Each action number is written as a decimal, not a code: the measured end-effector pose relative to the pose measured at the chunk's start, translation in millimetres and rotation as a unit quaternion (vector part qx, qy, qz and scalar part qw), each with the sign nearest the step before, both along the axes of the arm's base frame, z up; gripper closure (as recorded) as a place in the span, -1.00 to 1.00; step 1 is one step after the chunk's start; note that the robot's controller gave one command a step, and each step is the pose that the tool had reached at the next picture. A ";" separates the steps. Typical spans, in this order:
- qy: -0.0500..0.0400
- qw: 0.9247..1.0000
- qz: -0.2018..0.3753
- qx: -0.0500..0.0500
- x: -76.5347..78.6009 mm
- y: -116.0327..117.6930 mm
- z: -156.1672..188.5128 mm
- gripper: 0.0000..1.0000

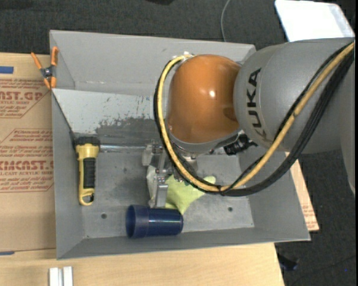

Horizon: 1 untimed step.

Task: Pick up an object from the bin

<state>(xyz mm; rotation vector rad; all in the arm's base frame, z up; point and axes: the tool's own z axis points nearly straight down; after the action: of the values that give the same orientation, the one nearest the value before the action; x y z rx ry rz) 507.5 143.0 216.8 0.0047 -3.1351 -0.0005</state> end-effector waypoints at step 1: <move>-0.004 1.000 -0.001 0.001 1.8 -0.8 3.8 -1.00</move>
Offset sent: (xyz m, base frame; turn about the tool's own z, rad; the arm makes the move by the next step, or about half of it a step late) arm -0.0153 -0.0209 -0.0601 -0.1360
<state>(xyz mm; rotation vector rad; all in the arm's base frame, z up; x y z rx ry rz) 509.3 142.3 220.6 0.0016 -3.1427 -0.0022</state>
